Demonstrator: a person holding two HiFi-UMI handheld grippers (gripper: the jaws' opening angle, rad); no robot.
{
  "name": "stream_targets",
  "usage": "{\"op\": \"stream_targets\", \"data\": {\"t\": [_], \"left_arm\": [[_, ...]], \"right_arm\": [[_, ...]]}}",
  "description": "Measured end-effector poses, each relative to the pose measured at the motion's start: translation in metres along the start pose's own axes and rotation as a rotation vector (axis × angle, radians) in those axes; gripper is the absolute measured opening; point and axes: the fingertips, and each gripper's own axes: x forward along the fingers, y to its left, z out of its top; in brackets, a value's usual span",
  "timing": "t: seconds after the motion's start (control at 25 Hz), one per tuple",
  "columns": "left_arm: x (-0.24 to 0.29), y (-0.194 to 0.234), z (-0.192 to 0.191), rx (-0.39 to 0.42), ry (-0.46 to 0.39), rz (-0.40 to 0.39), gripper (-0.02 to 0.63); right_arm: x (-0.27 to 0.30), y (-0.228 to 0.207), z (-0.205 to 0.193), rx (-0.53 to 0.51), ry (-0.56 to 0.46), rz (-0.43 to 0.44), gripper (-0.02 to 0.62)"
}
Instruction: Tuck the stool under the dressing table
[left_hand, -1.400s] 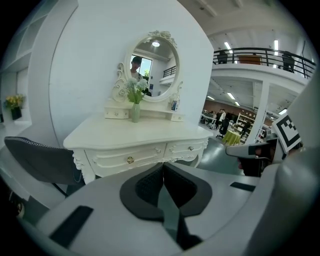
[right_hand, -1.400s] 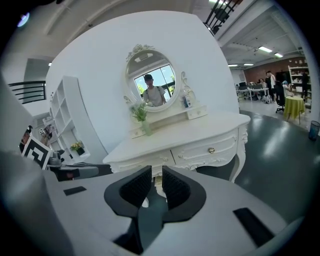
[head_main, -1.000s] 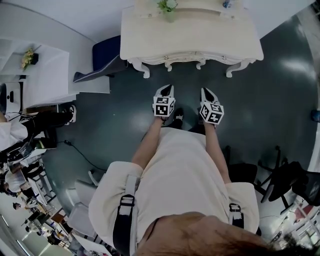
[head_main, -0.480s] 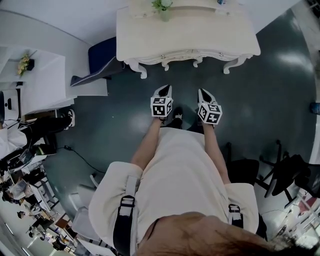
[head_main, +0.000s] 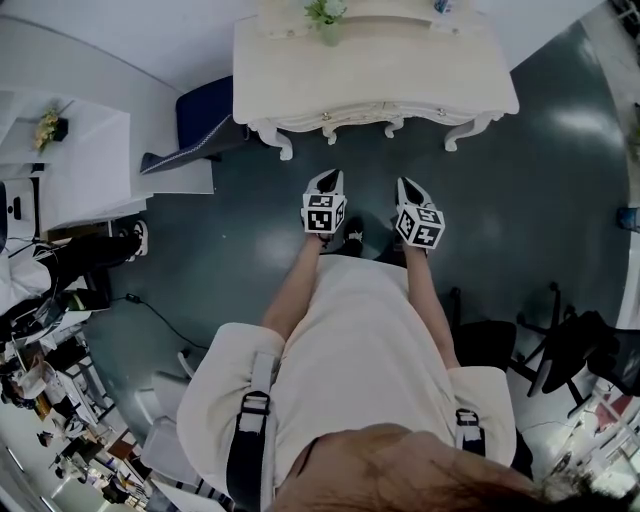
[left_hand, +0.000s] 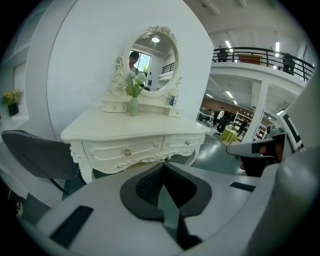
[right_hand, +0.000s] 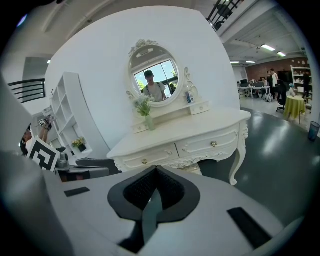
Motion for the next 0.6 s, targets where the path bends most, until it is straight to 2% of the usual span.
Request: {"op": "stream_targets", "data": {"t": [0.32, 0.6], "left_arm": [[0.000, 0.001, 0.002, 0.032, 0.002, 0.023, 0.015], [0.000, -0.005, -0.002, 0.035, 0.027, -0.006, 0.015]], "right_arm": [[0.000, -0.002, -0.001, 0.012, 0.004, 0.005, 0.043], [0.004, 0.010, -0.001, -0.007, 0.021, 0.056, 0.043]]}}
